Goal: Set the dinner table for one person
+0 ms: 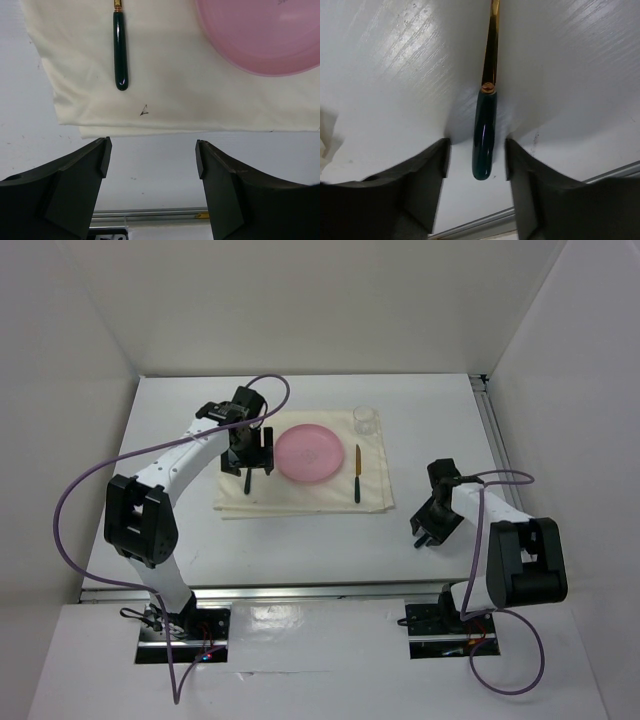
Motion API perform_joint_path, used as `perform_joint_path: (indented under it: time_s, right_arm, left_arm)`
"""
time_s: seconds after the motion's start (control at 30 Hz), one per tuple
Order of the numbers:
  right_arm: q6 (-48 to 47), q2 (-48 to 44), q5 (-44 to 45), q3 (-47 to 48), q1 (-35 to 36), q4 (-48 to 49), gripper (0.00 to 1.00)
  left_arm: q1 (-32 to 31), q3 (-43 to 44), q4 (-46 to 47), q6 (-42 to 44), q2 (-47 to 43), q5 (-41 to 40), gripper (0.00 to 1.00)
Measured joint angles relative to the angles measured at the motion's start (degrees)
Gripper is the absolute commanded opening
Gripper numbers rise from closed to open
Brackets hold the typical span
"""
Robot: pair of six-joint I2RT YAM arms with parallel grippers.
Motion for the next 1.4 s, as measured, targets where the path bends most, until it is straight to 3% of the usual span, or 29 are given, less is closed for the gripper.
perform_joint_path:
  time_s: [0.17, 0.27, 0.43, 0.6, 1.03, 1.13, 1.27, 1.3, 1.4]
  right_arm:
    - [0.37, 0.11, -0.94, -0.02, 0.00, 0.83, 0.07]
    - [-0.24, -0.17, -1.01, 0.00, 0.00, 1.46, 0.00]
    - [-6.29, -1.95, -1.60, 1.99, 0.17, 2.73, 0.00]
    - [-15.30, -0.20, -5.09, 9.73, 3.17, 4.46, 0.00]
    - [-27.76, 22.86, -13.35, 28.50, 12.46, 7.89, 0.00]
    - [-28.24, 25.62, -14.10, 29.97, 12.96, 8.20, 0.07]
    - [-28.44, 27.34, -14.43, 30.45, 13.29, 8.59, 0.28]
    - [-28.41, 27.39, -14.43, 30.45, 13.42, 8.57, 0.41]
    - [-28.44, 27.39, -14.47, 30.62, 13.68, 8.61, 0.47]
  left_arm:
    - [0.00, 0.00, 0.02, 0.00, 0.00, 0.00, 0.86]
    - [0.00, 0.00, -0.02, 0.00, 0.00, 0.00, 0.86]
    - [0.00, 0.00, -0.02, 0.00, 0.00, -0.07, 0.86]
    - [0.00, 0.00, -0.04, 0.00, 0.00, -0.46, 0.86]
    - [0.00, -0.02, -0.31, -0.04, 0.00, -0.50, 0.86]
    - [0.00, -0.02, -0.42, -0.07, 0.00, -0.50, 0.86]
    - [0.00, -0.02, -0.63, -0.24, 0.00, -0.50, 0.86]
    - [-0.04, -0.02, -0.66, -0.31, 0.00, -0.50, 0.86]
    - [-0.17, -0.02, -0.66, -0.90, 0.00, -0.50, 0.86]
